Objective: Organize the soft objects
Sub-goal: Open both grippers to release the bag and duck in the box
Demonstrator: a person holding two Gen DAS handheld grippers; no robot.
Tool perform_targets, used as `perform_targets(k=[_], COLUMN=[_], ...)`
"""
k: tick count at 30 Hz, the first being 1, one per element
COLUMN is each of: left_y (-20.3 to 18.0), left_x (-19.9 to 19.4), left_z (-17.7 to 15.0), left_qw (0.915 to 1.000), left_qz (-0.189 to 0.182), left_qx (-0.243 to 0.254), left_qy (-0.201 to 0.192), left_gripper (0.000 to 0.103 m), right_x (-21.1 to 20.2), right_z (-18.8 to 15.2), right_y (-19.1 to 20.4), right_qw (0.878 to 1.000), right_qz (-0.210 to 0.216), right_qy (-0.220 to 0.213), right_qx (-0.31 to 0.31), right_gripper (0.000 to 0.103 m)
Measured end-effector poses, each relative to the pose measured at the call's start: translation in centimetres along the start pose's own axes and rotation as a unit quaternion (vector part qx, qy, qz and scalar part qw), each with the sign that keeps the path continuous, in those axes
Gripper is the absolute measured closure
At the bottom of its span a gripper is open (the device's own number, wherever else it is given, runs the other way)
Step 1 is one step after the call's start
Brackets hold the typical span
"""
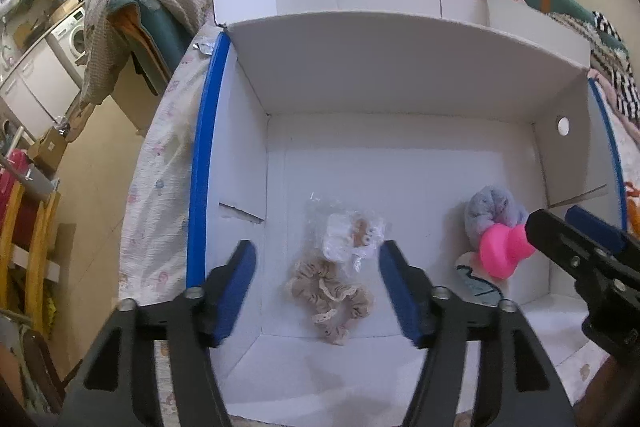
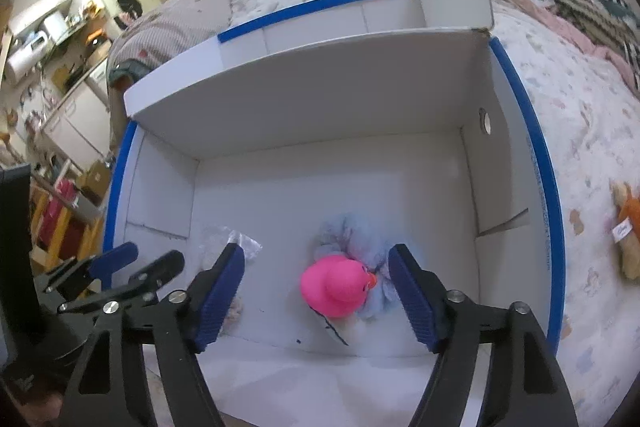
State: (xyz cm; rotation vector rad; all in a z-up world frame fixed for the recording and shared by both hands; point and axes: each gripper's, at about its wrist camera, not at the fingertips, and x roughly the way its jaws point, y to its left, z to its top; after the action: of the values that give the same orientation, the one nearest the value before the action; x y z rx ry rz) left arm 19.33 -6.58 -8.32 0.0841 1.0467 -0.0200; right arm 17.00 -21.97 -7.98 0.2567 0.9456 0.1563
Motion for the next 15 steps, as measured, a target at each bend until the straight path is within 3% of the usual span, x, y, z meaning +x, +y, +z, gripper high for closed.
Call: perform_targets(k=[1,3,7,15], left_y=[0.1,0.1,0.2,0.3], left_x=[-0.2,-0.5,-1.0,-2.0], left_z=[0.0,0.1,0.2,0.0], left_qw=[1.0,0.9999,0.9997,0.9993], left_qz=[-0.006,-0.011,-0.017,-0.031], left_qx=[-0.004,-0.005,-0.013,-0.013], left_qy=[-0.003,-0.006,-0.013,-0.016], left_gripper=[0.038,0.037,0.037,0.037], right_x=[0.0,-0.1,-0.6,-2.0], right_z=[0.0,0.2,0.3,0.5], right_y=[-0.2,-0.5,-0.6,0.3], right_qw=[1.0,1.0,0.999,0.998], right_qz=[0.001,0.001,0.013,-0.01], right_qy=[0.001,0.001,-0.021,-0.062], right_qx=[0.006,0.016,0.028,0.005], right_gripper=[0.018,0.0,0.0,0.0])
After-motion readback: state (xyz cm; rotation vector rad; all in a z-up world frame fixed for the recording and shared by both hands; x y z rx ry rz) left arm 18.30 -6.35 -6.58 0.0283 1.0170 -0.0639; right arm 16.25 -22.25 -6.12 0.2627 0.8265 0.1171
